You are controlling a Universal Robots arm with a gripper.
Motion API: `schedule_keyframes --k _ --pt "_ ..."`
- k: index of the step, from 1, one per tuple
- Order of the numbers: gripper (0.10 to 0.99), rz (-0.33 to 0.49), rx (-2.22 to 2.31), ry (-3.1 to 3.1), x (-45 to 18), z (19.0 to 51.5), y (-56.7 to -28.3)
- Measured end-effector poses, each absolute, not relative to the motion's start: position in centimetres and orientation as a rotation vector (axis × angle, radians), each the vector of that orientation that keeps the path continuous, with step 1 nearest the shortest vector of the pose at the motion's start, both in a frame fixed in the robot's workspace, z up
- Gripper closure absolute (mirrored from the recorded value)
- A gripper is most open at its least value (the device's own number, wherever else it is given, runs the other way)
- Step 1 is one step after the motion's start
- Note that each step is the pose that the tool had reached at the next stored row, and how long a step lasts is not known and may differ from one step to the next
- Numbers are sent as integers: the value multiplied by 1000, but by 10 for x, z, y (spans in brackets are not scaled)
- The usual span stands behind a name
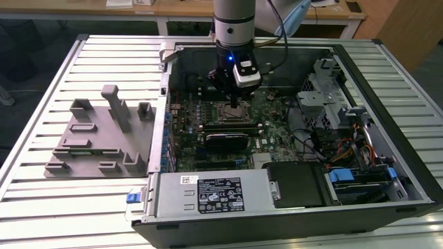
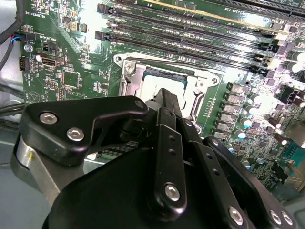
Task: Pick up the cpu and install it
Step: 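Install the second cpu locking lever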
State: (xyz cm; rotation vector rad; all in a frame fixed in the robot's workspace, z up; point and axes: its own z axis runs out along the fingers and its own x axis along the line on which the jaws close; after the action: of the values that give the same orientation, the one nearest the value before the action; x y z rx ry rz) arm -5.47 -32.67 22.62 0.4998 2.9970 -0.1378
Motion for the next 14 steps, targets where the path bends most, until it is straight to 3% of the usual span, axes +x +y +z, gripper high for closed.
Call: schedule_keyframes --k 14 --pt "980 -138 500 2997 -55 243 -327"
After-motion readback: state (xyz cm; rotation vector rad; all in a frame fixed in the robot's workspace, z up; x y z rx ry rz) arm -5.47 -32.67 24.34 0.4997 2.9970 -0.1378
